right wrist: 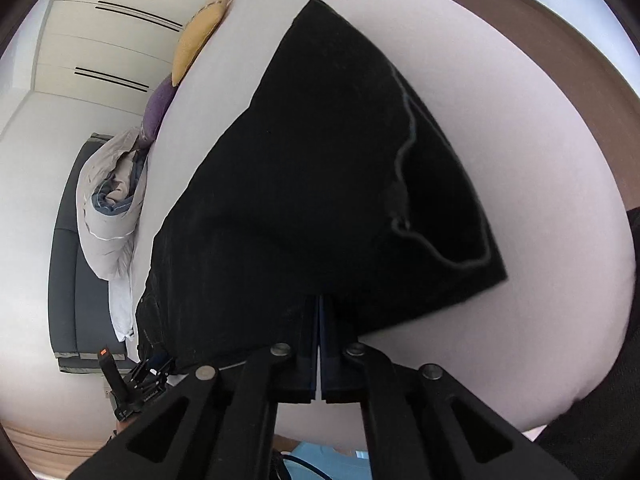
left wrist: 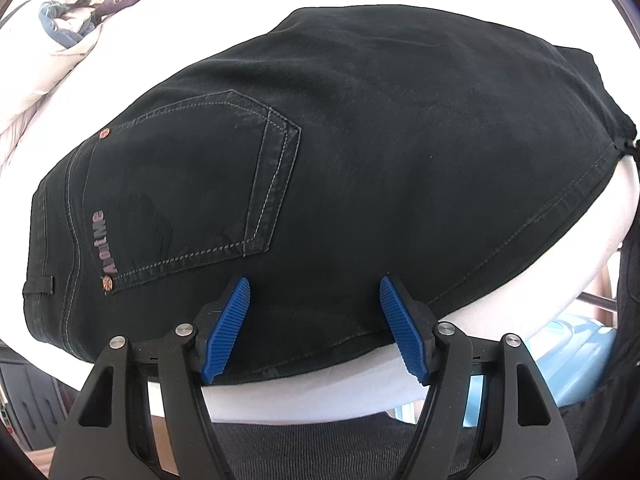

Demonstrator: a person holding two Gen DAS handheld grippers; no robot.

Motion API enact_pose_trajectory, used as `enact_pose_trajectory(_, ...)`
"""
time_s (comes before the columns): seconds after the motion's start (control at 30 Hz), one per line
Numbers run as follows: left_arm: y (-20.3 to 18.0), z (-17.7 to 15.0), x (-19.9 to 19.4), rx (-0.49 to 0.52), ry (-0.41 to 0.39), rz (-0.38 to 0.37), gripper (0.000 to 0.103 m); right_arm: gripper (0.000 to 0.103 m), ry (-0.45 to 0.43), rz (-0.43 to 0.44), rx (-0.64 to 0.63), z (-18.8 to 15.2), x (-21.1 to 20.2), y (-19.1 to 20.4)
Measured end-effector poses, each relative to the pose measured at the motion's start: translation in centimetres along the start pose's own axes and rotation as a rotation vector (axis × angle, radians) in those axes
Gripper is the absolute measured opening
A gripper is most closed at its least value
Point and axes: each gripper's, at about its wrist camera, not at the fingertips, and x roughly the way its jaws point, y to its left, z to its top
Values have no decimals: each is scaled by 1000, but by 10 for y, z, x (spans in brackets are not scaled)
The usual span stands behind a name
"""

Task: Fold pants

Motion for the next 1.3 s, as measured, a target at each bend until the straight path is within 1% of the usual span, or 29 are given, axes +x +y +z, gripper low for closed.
enact_pose_trajectory(0.07, 2, -3, -4, -12, 5, -12, 68, 0, 10, -40, -16, -6, -9, -3)
enact_pose_trajectory(0.13, 6, 0, -10, -22, 13, -19, 67, 0, 26, -127, -43, -8, -16, 4)
enact_pose_trajectory(0.17, 7, 2, -17, -26, 5, -14, 65, 5, 28, -165, -71, -7, -21, 14)
enact_pose_trajectory(0.2, 7, 6, -25, -30, -19, -9, 65, 9, 20, -174, -100, -6, -26, 24)
enact_pose_trajectory(0.27, 5, 18, -38, -42, -74, -41, 65, 11, -14, -113, -185, -1, -31, 58)
enact_pose_trajectory(0.3, 1, 26, -44, -48, -104, -54, 65, 17, -24, -73, -232, 3, -28, 79)
enact_pose_trajectory(0.33, -6, 35, -49, -47, -130, -66, 65, 27, -28, -39, -284, 5, -22, 98)
enact_pose_trajectory(0.37, -15, 44, -49, -40, -148, -78, 65, 32, -26, -17, -337, 6, -12, 117)
enact_pose_trajectory(0.43, -38, 57, -44, -2, -155, -95, 65, 34, 4, -17, -429, 3, 12, 143)
enact_pose_trajectory(0.5, -62, 62, -26, 55, -119, -110, 65, 35, 71, -14, -506, -4, 46, 161)
enact_pose_trajectory(0.53, -74, 60, -12, 88, -76, -112, 65, 35, 120, -54, -509, -8, 65, 160)
enact_pose_trajectory(0.57, -82, 56, -1, 117, -38, -100, 65, 35, 190, -124, -490, -14, 87, 152)
enact_pose_trajectory(0.6, -88, 50, 5, 142, -43, -67, 65, 35, 222, -140, -479, -19, 96, 145)
enact_pose_trajectory(0.63, -88, 43, 2, 137, -65, -61, 65, 34, 205, -132, -486, -26, 96, 138)
enact_pose_trajectory(0.67, -85, 38, 0, 115, -57, -79, 65, 34, 172, -120, -511, -34, 89, 135)
enact_pose_trajectory(0.7, -80, 31, -4, 94, -52, -98, 65, 33, 167, -120, -530, -41, 85, 132)
enact_pose_trajectory(0.73, -77, 22, -6, 89, -48, -110, 65, 28, 151, -122, -541, -46, 79, 128)
enact_pose_trajectory(0.77, -76, 15, -8, 95, -48, -113, 65, 27, 157, -125, -534, -48, 79, 127)
enact_pose_trajectory(0.8, -76, 9, -10, 101, -51, -113, 65, 24, 171, -129, -523, -46, 76, 124)
enact_pose_trajectory(0.87, -71, 6, -11, 97, -47, -121, 65, 24, 196, -147, -508, -38, 66, 123)
enact_pose_trajectory(0.9, -67, 6, -10, 91, -43, -124, 65, 24, 192, -153, -510, -35, 64, 129)
enact_pose_trajectory(1.0, -65, 7, -7, 97, -43, -105, 65, 25, 110, -130, -567, -26, 40, 151)
enact_pose_trajectory(1.03, -65, 12, -3, 96, -44, -102, 65, 26, 79, -111, -587, -18, 38, 161)
enact_pose_trajectory(1.1, -64, 11, -4, 90, -41, -103, 65, 29, 52, -89, -603, -6, 48, 182)
enact_pose_trajectory(1.17, -64, 9, -6, 84, -40, -99, 65, 36, 46, -54, -613, 4, 63, 193)
enact_pose_trajectory(1.2, -72, 11, -5, 78, -41, -97, 65, 45, 65, -46, -615, 6, 76, 194)
enact_pose_trajectory(1.23, -76, 8, -9, 71, -43, -98, 65, 53, 86, -65, -621, 5, 92, 197)
enact_pose_trajectory(1.27, -74, 5, -10, 66, -43, -102, 65, 54, 125, -126, -623, 4, 109, 189)
enact_pose_trajectory(1.3, -72, 3, -10, 61, -42, -109, 65, 51, 171, -182, -595, 2, 124, 175)
